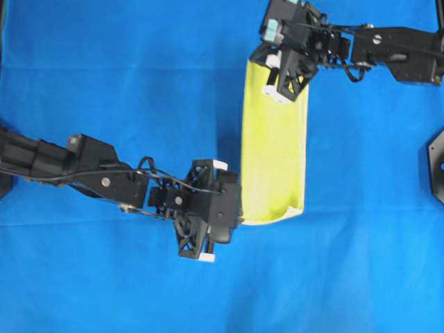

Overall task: Fold the yellow towel.
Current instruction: 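Lower the towel vertically onto the table and open both grippers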

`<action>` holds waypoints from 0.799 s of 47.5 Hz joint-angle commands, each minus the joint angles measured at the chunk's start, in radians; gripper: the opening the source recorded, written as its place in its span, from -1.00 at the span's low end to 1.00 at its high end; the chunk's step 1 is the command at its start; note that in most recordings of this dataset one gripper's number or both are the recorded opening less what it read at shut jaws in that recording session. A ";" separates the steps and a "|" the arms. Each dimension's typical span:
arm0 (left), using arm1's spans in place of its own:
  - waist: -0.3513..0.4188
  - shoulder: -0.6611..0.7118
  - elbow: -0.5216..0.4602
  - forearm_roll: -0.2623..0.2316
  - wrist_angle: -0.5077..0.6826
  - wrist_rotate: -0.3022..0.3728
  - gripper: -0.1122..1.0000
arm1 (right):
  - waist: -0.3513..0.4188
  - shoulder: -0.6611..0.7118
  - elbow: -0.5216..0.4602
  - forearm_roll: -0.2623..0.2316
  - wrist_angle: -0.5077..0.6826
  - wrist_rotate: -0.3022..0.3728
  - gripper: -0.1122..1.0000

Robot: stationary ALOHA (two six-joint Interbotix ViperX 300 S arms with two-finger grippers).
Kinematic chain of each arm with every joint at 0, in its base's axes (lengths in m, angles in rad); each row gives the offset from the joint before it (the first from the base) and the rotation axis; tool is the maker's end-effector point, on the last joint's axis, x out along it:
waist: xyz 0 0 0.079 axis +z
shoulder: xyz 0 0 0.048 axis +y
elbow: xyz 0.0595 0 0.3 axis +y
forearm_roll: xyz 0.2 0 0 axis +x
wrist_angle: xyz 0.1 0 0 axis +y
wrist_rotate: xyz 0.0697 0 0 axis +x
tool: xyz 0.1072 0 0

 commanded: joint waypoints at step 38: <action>0.003 -0.138 0.021 -0.002 0.028 0.020 0.39 | 0.021 -0.011 -0.021 0.008 -0.032 -0.009 0.23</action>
